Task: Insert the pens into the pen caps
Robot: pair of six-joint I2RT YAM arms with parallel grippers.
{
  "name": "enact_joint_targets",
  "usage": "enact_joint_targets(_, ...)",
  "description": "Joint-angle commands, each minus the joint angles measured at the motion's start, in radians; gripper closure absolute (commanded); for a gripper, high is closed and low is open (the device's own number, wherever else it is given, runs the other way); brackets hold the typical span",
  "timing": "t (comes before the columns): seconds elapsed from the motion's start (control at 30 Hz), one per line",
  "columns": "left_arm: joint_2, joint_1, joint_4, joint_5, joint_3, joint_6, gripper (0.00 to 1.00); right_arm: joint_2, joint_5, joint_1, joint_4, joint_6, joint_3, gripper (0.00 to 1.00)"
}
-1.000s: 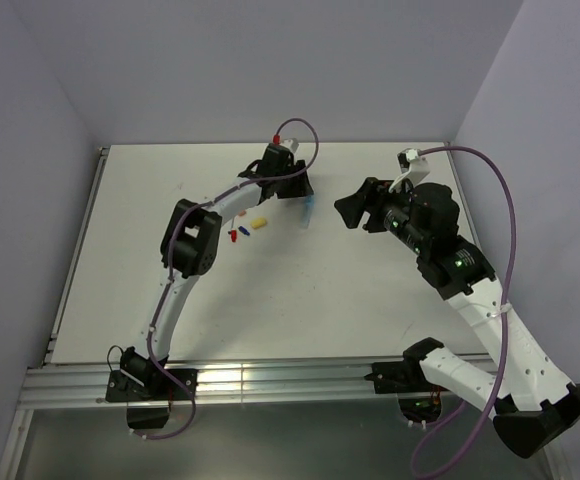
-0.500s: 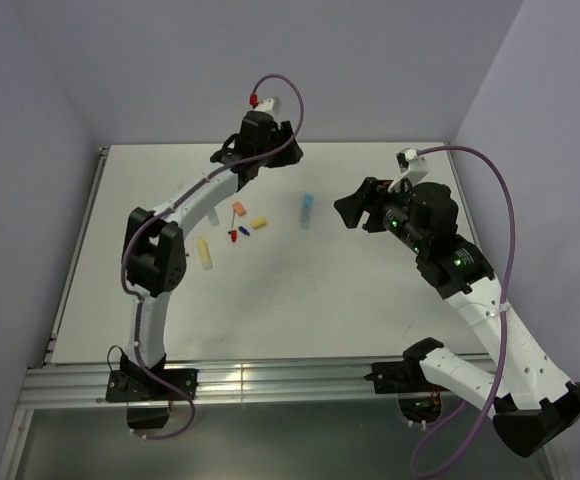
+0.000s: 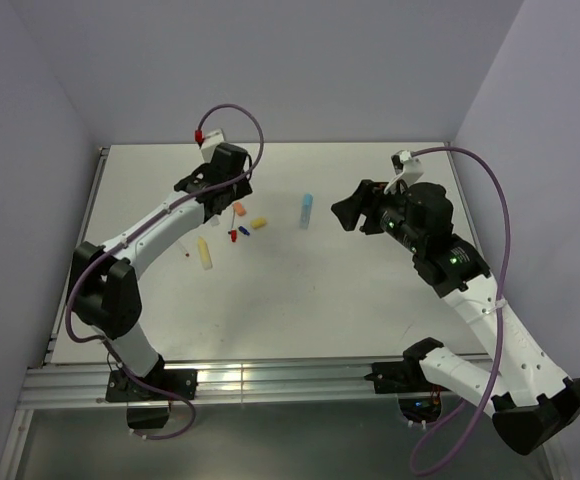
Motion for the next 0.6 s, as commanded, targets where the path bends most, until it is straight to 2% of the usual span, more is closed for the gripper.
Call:
enact_joint_targets(0.0,-0.08,0.018,-0.082,-0.124,-0.051,-0.072,0.52,-0.001,-0.012,-0.007,0.03,-0.013,-0.006,0.25)
enact_joint_targets(0.27,-0.118,0.036,-0.186,-0.232,-0.22,-0.094,0.52,0.013,-0.027,-0.007,0.03,-0.011,-0.017,0.25)
enact_joint_targets(0.57,-0.069,0.081,-0.151,-0.172,-0.332,-0.109,0.52,0.016,-0.046,-0.007,0.032,-0.009,-0.023,0.26)
